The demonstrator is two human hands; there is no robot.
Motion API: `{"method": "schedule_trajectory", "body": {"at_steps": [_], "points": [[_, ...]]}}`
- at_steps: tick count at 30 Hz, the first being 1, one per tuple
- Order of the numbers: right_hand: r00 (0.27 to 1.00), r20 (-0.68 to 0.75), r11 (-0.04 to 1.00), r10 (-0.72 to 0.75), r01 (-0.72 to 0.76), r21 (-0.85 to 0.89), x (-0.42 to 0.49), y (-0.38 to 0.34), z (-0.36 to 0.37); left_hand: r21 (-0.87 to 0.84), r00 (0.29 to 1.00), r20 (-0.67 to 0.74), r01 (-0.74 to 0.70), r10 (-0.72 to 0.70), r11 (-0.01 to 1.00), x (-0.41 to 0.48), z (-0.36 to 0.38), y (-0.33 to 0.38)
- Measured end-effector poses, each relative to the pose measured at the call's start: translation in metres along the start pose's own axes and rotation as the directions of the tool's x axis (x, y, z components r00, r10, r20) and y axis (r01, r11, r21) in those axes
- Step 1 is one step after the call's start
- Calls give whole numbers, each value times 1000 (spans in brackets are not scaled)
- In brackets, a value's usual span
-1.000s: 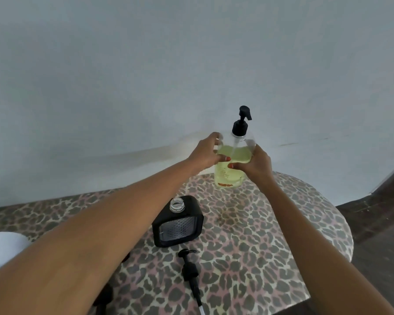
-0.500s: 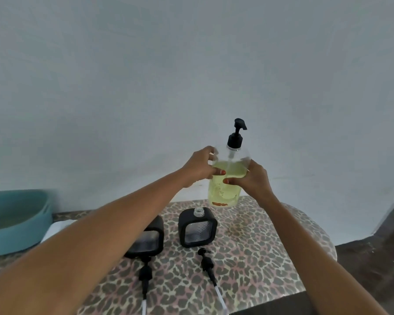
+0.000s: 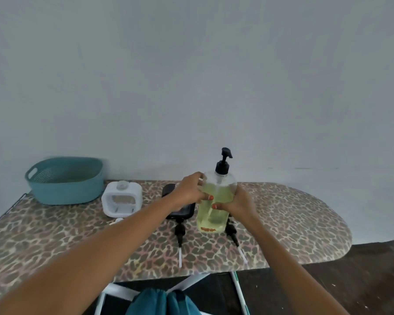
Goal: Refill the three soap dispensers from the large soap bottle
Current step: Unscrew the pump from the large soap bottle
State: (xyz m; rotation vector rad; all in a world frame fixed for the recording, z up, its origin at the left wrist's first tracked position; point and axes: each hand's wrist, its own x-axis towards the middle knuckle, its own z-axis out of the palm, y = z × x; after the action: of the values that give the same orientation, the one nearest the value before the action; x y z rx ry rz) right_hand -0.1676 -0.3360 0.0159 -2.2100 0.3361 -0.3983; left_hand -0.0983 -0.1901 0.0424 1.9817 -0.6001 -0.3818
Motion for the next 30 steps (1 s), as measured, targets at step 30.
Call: {"method": "schedule_trajectory", "body": {"at_steps": [30], "points": [[991,-46,990,-128,130,47,-2,-36,2,65,987,-3,-162,162,985,4,25,-57]]}}
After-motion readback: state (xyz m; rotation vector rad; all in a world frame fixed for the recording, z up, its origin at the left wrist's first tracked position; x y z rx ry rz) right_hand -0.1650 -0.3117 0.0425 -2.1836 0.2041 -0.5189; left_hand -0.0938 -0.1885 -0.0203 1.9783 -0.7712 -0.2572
